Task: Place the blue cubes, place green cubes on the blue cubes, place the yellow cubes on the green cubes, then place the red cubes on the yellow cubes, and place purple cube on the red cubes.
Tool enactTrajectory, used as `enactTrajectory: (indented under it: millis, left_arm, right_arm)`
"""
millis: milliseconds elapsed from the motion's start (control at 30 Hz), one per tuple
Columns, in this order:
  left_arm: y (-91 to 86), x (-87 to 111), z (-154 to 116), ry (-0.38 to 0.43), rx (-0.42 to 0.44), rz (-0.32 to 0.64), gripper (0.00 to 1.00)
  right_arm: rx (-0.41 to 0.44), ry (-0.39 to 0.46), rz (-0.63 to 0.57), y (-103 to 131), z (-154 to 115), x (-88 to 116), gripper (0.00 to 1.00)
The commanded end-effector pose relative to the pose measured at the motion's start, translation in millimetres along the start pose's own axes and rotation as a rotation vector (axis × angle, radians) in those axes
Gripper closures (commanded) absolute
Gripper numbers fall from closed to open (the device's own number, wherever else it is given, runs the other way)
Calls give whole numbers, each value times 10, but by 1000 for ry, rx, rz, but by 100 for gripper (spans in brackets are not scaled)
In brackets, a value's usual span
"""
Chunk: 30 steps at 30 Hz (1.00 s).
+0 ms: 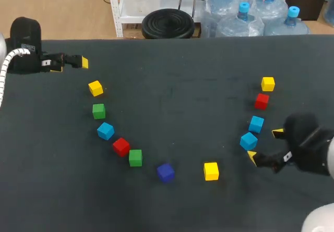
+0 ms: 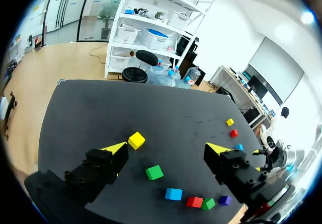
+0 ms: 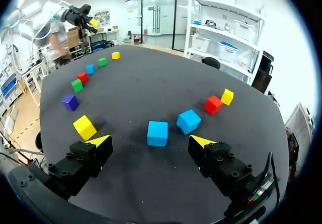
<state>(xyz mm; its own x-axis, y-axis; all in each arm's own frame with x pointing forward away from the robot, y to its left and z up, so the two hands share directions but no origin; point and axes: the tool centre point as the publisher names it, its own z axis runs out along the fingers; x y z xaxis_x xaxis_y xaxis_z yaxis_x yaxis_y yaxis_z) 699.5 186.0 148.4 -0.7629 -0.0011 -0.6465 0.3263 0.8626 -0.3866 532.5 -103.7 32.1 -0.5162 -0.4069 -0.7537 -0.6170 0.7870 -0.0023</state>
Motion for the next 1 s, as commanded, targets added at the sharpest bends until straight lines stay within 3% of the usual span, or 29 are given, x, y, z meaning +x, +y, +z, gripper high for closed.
enactTrajectory:
  millis: [33, 867, 933, 1000]
  left_arm:
    - [-11, -10, -2, 5, -6, -1, 0]
    - [-11, -10, -2, 5, -6, -1, 0]
    - [-11, -10, -2, 5, -6, -1, 0]
    - [-11, -10, -2, 5, -6, -1, 0]
  right_arm:
    - [350, -7, 4, 59, 147, 38, 0]
    - [329, -15, 11, -81, 351, 10, 0]
    - [324, -15, 12, -108, 364, 11, 13]
    - [309, -13, 20, -133, 381, 13, 36]
